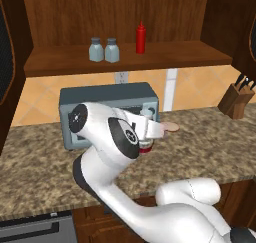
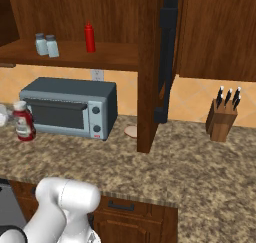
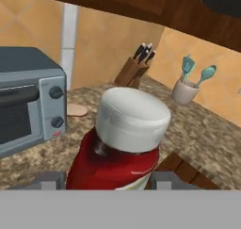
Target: Put the shaker and condiment bottle from the counter next to their counterparts in the cabinet.
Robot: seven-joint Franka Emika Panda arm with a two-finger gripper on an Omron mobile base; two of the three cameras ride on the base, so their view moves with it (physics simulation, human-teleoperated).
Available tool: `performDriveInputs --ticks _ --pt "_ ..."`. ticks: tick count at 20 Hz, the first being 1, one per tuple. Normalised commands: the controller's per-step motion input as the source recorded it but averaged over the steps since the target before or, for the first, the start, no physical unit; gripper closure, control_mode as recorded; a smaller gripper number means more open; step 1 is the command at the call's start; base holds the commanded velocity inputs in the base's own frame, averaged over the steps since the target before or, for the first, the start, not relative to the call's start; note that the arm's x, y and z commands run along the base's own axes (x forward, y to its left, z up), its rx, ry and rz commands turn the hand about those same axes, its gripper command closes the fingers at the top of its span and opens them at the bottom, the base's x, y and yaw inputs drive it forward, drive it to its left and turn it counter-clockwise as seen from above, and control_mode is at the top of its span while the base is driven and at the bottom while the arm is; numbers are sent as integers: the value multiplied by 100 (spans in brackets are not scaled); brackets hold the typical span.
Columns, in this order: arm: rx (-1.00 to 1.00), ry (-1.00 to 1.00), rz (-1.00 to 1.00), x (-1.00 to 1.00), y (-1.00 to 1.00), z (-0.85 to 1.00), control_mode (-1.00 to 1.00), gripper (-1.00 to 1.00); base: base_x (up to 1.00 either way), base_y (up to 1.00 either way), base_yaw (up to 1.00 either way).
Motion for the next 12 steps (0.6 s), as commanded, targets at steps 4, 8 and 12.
performDriveInputs --ticks 4,8,12 --pt "0 -5 20 -9 -17 98 -100 100 0 0 0" --pt "0 -10 19 -3 -43 100 -100 100 0 0 0" --pt "0 -12 18 -6 -53 93 -100 100 0 0 0"
